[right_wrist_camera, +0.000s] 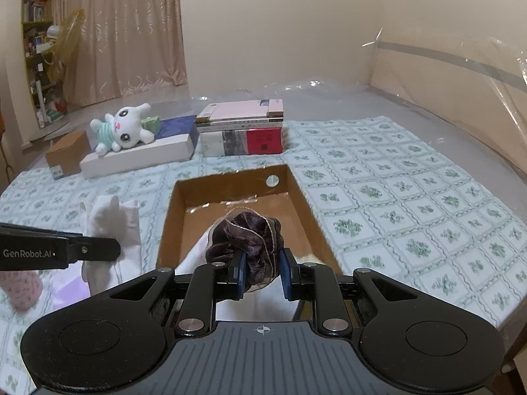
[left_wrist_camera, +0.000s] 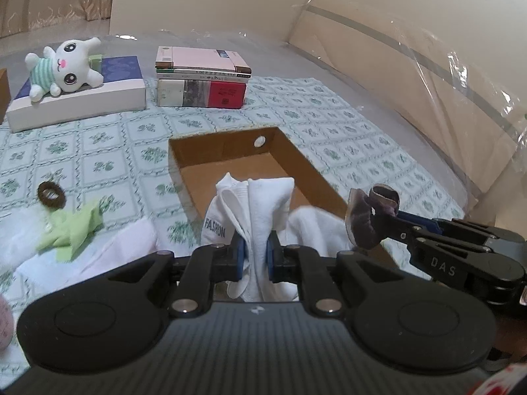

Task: Organize soft objects
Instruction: 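Lower both items into the box and open both tools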

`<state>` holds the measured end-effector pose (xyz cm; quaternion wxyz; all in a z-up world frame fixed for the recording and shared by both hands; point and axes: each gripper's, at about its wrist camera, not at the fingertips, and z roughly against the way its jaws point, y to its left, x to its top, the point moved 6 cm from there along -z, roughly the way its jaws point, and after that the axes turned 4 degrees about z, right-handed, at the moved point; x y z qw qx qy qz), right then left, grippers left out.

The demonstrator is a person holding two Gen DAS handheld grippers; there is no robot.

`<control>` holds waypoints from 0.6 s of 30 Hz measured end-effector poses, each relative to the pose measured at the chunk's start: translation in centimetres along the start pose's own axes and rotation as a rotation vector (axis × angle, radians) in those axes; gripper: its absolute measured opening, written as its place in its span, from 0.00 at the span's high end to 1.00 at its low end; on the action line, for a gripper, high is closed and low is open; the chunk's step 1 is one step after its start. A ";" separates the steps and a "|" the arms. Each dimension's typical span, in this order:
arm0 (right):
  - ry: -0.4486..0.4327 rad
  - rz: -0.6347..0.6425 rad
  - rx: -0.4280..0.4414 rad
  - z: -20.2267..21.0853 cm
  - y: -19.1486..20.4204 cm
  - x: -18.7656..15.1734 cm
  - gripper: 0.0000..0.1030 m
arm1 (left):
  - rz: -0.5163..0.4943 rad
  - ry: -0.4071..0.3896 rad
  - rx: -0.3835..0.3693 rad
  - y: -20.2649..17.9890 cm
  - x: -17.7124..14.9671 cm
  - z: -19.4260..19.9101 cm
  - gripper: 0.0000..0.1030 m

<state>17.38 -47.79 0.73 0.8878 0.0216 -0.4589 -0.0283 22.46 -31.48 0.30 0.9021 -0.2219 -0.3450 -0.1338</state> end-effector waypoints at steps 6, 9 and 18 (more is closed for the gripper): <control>0.005 0.011 0.021 -3.6 -0.6 3.0 0.79 | 0.025 0.019 -0.004 0.4 3.0 -3.4 0.89; 0.014 0.027 0.013 -5.4 -0.8 4.2 0.79 | 0.029 0.027 -0.001 0.8 4.0 -4.9 0.89; 0.051 0.031 -0.008 -9.0 -1.8 5.2 0.79 | 0.016 0.059 -0.006 1.2 5.2 -8.8 0.88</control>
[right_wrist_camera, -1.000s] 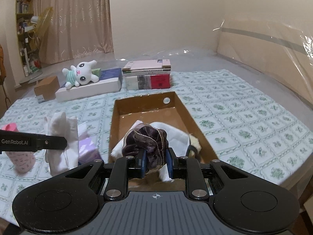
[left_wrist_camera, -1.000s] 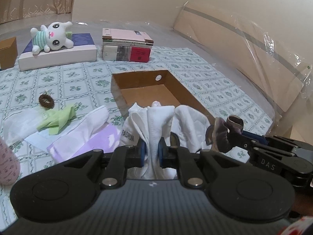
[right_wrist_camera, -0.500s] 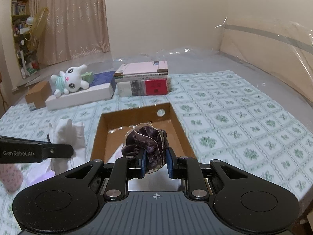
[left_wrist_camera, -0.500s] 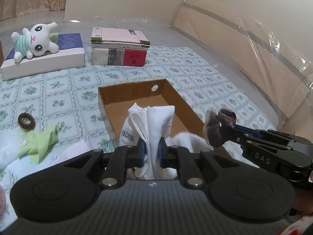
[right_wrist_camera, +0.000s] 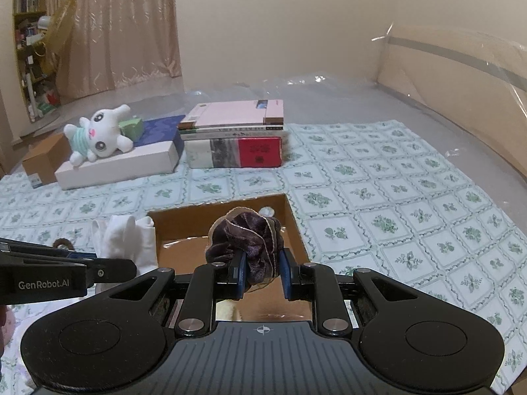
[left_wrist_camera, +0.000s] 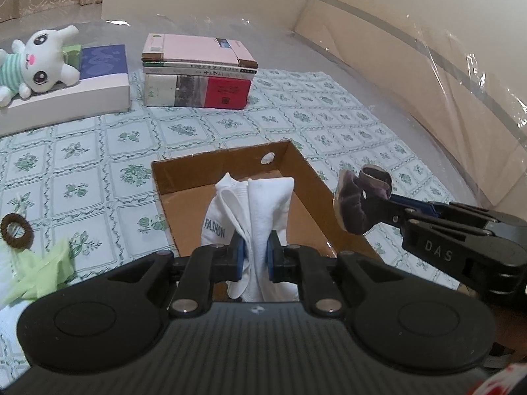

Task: Organize soft objects
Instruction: 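Lower both items into the box and open both tools, then withdraw both open tools from the box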

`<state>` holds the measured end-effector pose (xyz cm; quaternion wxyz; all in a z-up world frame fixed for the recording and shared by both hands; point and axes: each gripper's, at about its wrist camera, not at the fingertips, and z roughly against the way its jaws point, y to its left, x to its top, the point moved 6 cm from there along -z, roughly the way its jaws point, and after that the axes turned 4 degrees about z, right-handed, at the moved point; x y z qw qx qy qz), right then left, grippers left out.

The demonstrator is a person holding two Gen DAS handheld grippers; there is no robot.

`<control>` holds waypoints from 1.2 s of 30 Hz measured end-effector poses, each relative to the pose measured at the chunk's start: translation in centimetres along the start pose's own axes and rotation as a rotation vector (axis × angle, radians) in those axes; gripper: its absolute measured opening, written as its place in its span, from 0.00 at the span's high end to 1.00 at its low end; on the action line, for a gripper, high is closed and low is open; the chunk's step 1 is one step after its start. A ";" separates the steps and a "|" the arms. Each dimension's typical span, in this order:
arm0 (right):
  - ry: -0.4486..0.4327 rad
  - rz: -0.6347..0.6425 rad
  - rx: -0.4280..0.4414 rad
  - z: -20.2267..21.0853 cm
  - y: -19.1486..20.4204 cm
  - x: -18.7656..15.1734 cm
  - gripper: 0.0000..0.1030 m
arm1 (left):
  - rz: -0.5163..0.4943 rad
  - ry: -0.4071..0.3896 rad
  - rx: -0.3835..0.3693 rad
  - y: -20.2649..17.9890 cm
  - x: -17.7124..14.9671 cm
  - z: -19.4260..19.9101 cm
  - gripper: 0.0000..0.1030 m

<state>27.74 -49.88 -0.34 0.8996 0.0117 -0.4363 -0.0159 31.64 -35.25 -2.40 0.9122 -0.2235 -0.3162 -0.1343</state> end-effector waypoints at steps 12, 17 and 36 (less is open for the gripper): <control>0.033 -0.026 0.004 -1.7 -1.1 -1.4 0.79 | -0.013 -0.052 0.017 -0.3 0.9 -1.1 0.63; 0.037 -0.031 0.008 -1.8 -1.0 -1.6 0.79 | -0.016 -0.061 0.011 -0.5 0.4 -0.5 0.63; -0.042 -0.049 0.042 -1.5 0.3 0.0 0.29 | -0.002 -0.078 0.040 2.0 0.9 1.1 0.57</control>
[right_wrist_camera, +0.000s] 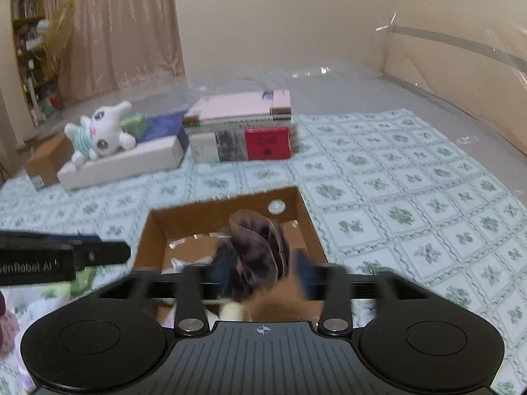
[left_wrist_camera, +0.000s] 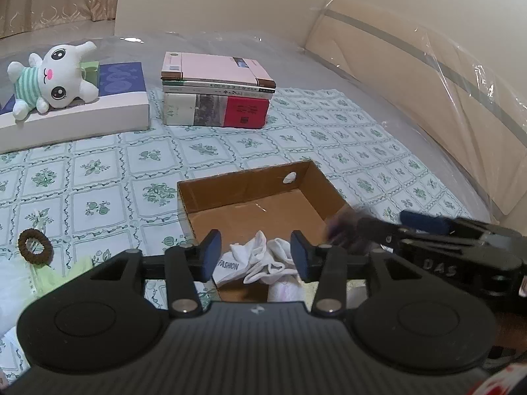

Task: Organize soft objects
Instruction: 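Withdraw both open tools from the box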

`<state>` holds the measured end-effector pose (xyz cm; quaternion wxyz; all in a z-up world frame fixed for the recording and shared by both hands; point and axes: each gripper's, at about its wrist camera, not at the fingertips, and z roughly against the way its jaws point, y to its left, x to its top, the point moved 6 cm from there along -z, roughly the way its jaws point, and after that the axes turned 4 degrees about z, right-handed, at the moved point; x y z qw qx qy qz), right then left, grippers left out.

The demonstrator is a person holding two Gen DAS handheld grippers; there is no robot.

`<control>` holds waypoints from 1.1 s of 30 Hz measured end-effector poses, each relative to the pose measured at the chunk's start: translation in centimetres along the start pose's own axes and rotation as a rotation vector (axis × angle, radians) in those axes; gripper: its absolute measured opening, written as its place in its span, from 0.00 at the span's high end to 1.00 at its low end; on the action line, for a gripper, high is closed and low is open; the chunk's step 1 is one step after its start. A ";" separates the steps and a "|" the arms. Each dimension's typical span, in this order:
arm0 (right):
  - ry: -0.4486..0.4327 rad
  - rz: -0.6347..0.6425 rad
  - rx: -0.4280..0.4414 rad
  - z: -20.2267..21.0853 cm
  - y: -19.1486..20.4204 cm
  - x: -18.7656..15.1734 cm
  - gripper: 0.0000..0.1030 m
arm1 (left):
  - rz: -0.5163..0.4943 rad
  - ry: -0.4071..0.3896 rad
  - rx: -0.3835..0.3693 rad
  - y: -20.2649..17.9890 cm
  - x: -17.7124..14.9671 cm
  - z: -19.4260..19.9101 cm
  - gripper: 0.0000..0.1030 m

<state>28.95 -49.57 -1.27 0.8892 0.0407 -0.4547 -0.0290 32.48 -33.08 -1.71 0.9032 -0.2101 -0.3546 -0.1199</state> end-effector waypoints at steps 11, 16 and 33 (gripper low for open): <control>-0.002 -0.086 0.009 3.8 0.5 -1.5 0.29 | -0.033 -0.036 -0.002 0.5 -1.8 3.8 0.50; -0.009 -0.103 0.023 7.0 2.5 -3.3 0.29 | -0.057 -0.051 0.014 0.9 -4.1 6.9 0.44; -0.011 -0.114 0.066 15.7 11.0 -11.2 0.29 | -0.102 -0.092 0.083 4.2 -13.6 18.9 0.29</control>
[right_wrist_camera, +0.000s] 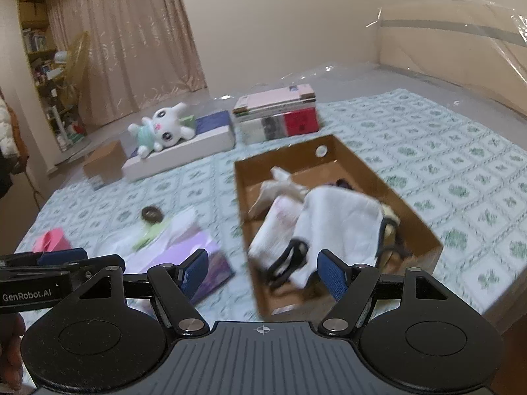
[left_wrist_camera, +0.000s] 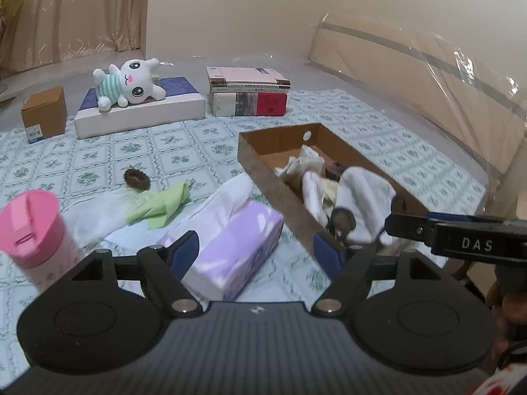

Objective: Organize soft objects

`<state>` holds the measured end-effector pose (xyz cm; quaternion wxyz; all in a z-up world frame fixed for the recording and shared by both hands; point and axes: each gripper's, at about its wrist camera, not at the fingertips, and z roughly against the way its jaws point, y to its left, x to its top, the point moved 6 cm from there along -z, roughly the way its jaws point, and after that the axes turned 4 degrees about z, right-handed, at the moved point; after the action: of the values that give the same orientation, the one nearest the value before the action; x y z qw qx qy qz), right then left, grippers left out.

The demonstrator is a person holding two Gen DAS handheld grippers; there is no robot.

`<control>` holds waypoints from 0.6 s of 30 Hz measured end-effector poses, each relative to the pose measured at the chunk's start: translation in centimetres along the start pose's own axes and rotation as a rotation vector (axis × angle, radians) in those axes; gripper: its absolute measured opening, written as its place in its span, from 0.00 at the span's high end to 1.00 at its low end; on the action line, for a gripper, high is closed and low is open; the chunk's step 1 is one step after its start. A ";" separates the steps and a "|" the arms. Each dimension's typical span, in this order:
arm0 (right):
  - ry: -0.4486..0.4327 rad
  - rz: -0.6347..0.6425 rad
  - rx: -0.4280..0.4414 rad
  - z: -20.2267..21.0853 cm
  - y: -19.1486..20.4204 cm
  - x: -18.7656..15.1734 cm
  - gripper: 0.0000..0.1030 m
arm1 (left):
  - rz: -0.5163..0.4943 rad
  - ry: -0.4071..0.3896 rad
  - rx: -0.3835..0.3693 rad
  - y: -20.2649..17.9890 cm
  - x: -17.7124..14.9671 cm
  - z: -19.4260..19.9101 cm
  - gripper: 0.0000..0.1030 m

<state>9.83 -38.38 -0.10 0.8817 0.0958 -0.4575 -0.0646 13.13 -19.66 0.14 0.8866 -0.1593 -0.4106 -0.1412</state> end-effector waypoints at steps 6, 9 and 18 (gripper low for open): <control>-0.012 -0.001 0.023 2.0 2.6 -1.9 0.29 | -0.008 -0.016 0.020 1.5 -1.2 3.2 0.28; -0.009 0.013 0.033 2.6 3.8 -2.6 0.29 | -0.016 -0.024 0.036 2.2 -1.7 4.5 0.28; 0.002 0.065 0.071 2.8 7.3 -3.6 0.29 | -0.009 -0.023 0.096 5.1 -3.8 6.6 0.28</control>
<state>5.70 -30.87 0.27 0.8798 0.1124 -0.4615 -0.0194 8.19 -11.90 0.35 0.8877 -0.1165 -0.4280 -0.1236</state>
